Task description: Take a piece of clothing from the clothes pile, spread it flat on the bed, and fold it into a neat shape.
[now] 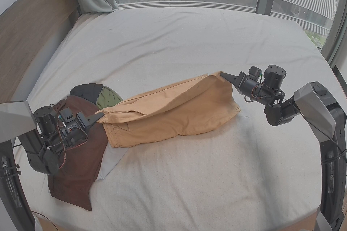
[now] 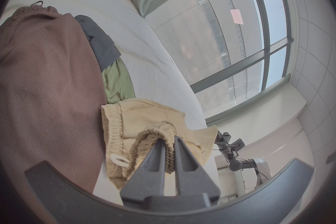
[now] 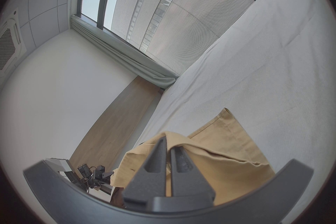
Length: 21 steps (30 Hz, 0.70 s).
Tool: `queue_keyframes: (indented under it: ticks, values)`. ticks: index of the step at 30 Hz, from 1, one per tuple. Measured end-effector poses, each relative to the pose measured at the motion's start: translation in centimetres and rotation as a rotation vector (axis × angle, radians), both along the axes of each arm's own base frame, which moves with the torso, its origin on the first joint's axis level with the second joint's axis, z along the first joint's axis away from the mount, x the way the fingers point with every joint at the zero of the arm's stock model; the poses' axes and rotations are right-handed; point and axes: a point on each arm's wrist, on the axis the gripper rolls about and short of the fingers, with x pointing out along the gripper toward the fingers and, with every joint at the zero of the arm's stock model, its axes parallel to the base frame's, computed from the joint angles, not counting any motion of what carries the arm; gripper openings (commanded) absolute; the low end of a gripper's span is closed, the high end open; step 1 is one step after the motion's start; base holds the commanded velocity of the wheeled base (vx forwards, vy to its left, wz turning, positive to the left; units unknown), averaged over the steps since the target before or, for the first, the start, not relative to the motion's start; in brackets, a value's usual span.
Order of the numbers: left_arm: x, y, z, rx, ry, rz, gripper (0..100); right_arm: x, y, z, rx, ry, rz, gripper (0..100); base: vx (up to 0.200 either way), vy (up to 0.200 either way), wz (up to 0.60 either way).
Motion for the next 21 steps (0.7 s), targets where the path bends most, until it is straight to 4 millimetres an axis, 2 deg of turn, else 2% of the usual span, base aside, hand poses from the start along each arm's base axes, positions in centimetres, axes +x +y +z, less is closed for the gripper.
queue_keyframes:
  ticks: [11, 12, 21]
  values:
    - [2.3, -1.0, -2.4, 0.011, 0.016, 0.051, 0, 1.3, 0.4, -1.7, 0.003, 0.003, -0.040, 0, 0.000, 0.000, 0.00]
    - [2.3, -1.0, -2.5, 0.011, 0.017, 0.051, 100, 1.4, 0.4, -1.8, 0.002, 0.002, -0.041, 100, 0.000, 0.000, 0.00]
    - [2.7, -0.8, -2.7, 0.009, 0.013, 0.059, 100, 1.7, 0.5, -1.4, 0.012, -0.022, -0.088, 100, 0.000, 0.000, 0.00]
